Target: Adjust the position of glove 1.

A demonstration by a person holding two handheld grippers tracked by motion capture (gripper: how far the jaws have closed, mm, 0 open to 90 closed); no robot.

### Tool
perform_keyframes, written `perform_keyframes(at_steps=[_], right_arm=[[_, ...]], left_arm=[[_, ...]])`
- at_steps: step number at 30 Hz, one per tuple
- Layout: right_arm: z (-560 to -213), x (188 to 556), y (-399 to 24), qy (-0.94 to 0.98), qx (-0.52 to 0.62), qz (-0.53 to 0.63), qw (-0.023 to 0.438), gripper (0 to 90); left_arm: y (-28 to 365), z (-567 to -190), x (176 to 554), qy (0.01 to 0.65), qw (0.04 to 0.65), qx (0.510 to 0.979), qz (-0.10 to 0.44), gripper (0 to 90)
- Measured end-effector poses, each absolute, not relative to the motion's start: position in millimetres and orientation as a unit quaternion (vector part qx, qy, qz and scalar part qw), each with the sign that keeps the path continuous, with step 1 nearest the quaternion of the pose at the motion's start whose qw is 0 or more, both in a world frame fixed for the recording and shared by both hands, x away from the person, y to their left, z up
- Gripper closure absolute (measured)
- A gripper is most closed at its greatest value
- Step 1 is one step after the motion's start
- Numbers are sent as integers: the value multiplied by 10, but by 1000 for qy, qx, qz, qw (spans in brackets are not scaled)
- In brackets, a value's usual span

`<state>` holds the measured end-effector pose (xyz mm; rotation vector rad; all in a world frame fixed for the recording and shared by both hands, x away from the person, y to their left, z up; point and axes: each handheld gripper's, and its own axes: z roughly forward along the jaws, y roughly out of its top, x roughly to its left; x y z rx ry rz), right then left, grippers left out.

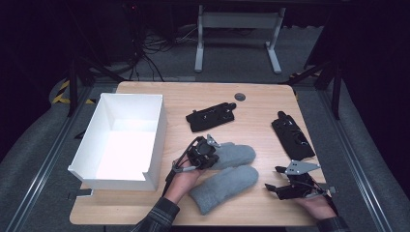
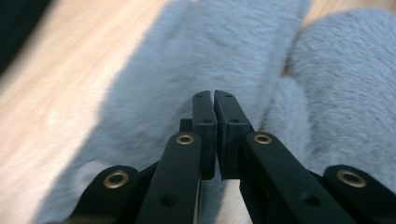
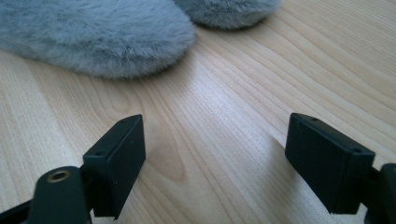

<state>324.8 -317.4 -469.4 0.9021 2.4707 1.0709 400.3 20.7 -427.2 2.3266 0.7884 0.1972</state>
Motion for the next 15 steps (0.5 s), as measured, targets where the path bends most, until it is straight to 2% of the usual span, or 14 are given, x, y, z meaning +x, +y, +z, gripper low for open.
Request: perform_keyframes(at_steps=[7, 15], right_arm=[[-4696, 3248, -3174, 860, 314, 373, 152, 207], [-4696, 3248, -3172, 859, 315, 373, 152, 207]], left_arm=[[447, -4250, 4164, 340, 321, 876, 119, 882], [454, -4295, 4039, 352, 279, 885, 119, 900]])
